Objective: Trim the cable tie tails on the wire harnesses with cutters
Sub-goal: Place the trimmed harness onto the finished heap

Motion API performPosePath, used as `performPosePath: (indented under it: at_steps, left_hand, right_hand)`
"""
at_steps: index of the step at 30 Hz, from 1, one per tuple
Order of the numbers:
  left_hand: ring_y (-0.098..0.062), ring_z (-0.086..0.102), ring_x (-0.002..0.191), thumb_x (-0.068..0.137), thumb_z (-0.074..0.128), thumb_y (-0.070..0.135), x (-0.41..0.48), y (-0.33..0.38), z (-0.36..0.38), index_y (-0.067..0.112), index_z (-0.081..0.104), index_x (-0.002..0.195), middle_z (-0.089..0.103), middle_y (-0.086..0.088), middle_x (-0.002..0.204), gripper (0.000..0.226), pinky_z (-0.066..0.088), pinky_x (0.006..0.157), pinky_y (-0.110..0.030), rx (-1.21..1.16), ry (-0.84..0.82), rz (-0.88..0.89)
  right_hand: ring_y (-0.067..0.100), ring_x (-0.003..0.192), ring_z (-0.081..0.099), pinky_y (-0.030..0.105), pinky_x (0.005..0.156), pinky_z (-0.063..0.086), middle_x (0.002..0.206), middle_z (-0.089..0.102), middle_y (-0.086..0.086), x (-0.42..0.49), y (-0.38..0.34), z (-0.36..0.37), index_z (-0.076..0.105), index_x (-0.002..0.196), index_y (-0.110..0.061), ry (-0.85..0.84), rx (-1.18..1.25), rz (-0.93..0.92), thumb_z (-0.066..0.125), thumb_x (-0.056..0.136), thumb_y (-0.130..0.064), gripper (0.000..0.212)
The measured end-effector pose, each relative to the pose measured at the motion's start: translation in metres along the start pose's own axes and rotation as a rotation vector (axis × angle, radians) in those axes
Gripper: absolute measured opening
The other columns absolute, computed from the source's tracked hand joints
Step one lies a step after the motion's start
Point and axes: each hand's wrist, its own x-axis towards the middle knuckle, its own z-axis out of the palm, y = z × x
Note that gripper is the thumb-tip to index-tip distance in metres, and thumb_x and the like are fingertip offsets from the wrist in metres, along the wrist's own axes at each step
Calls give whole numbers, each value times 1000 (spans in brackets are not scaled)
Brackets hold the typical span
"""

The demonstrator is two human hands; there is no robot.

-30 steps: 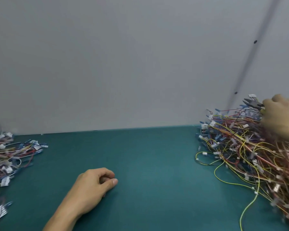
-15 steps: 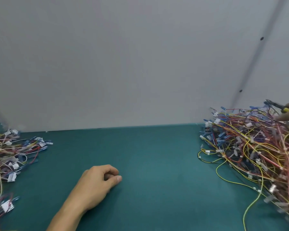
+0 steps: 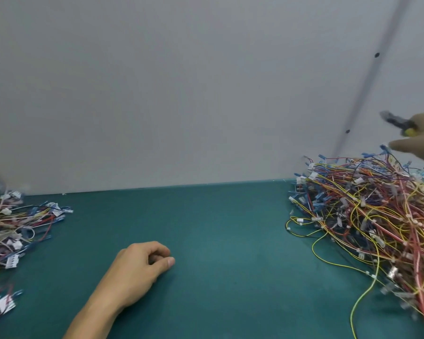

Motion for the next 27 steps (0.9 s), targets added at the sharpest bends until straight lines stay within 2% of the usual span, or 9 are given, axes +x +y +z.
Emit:
performPosePath:
  at_steps: [3,7,11,13,15,18,21,25,27]
  left_hand:
    - [8,57,56,81,71,39,1,-2,0,36,68,80,67,22,72,5,44,62,-19,8,-2,-1]
    - [9,56,58,80,73,37,2,-3,1,35,68,82,67,21,72,6,43,63,-16,12,-5,8]
    - [10,58,69,81,71,39,3,-2,2,36,67,85,65,25,72,6,41,62,-13,52,5,18]
    - [8,59,74,82,70,40,2,-2,3,36,67,87,65,24,73,8,45,65,-15,70,11,19]
    - [8,59,76,82,68,41,1,-1,4,35,67,89,65,23,74,8,47,69,-17,100,17,27]
    - [5,59,78,83,66,41,-1,3,6,34,67,90,65,21,77,10,51,75,-24,140,20,43]
    - [4,58,80,84,65,41,-6,6,6,32,67,93,64,20,80,12,51,78,-25,161,18,56]
    - [5,57,80,85,65,41,-13,7,4,28,68,101,63,18,84,21,45,71,-15,154,19,76]
    - [4,57,80,85,65,42,-16,7,0,28,67,104,63,17,87,24,44,71,-15,163,6,73]
  right_hand:
    - [32,72,61,41,71,53,75,57,9,-40,4,35,58,100,-17,-38,-123,39,63,86,-40,28]
    - [34,107,56,45,87,49,118,54,10,-50,23,89,52,115,-22,-128,-294,173,54,84,-47,40]
    - [37,97,54,46,83,51,98,53,13,-38,51,106,55,91,-15,-190,-245,123,65,78,-43,33]
    - [40,87,54,49,76,51,87,53,17,-39,41,93,56,83,-12,-60,-162,84,73,74,-38,33]
    - [41,80,55,50,69,52,81,54,18,-58,8,72,60,90,-6,109,-62,21,75,72,-36,38]
    - [39,72,58,35,60,46,77,57,19,-95,-45,41,58,88,-4,250,36,-123,77,68,-30,38]
    - [34,66,56,30,53,32,71,50,8,-144,-96,28,52,71,-11,173,150,-286,75,71,-24,26]
    - [22,93,56,34,67,35,91,51,-6,-191,-144,51,48,95,-27,-106,73,-444,50,91,-47,21]
    - [23,83,60,34,63,37,87,56,-4,-208,-159,60,56,93,-27,-204,8,-488,64,83,-48,25]
